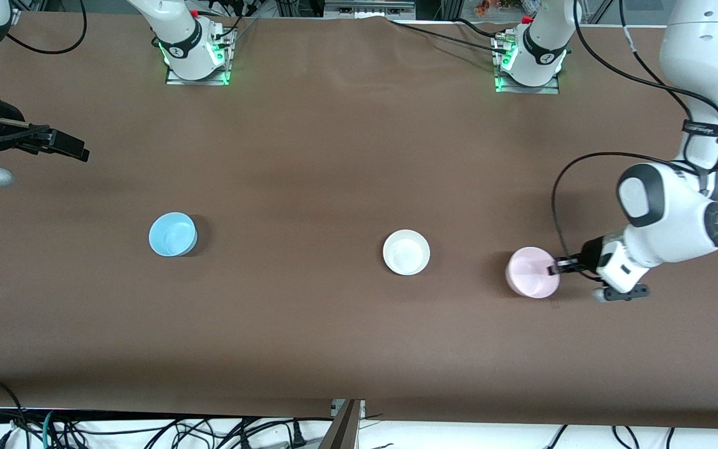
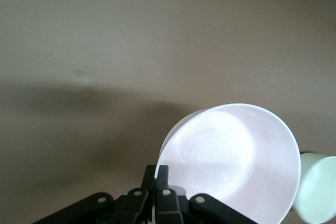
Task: Stack pink and blue bowls on white bowl
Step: 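Carry the pink bowl with the left gripper over the white bowl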
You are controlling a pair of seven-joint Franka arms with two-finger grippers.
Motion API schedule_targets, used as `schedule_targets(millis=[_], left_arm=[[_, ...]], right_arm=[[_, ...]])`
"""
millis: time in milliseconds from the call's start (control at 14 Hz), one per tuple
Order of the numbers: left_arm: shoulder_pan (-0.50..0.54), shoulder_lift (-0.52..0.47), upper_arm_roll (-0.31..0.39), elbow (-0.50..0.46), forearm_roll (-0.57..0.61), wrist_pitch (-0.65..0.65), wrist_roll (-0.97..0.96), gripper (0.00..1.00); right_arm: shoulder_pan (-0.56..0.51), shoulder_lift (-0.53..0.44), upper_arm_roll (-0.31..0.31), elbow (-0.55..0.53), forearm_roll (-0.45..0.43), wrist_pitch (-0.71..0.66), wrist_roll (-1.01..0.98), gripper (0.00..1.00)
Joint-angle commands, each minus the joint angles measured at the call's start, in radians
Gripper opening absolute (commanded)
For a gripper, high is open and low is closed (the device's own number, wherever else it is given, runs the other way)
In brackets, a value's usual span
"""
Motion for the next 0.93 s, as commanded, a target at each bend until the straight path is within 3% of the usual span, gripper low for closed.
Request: schedule_targets(millis=[0, 285, 570, 855], left_arm=[[-0.061, 0.035, -0.062, 0.072, 0.078, -0.02, -0.193, 0.0], [-0.179, 0.122, -0.114, 0.184, 0.211, -0.02, -0.528, 0.0], [-0.274, 0.194, -0.116, 0.246, 0.209, -0.009, -0.559, 0.0], [-0.285, 0.196, -0.155, 0.243, 0.217, -0.009, -0.564, 0.0]], right_arm=[[-0.004, 0.003, 0.006, 0.02, 0.001, -0.022, 0.012, 0.99], [-0.004, 0.003, 0.006, 0.018, 0.001, -0.022, 0.012, 0.99], [-0.004, 0.003, 0.006, 0.018, 0.001, -0.022, 0.012, 0.99], [-0.002, 0.003, 0.006, 0.018, 0.001, -0.022, 0.012, 0.99]])
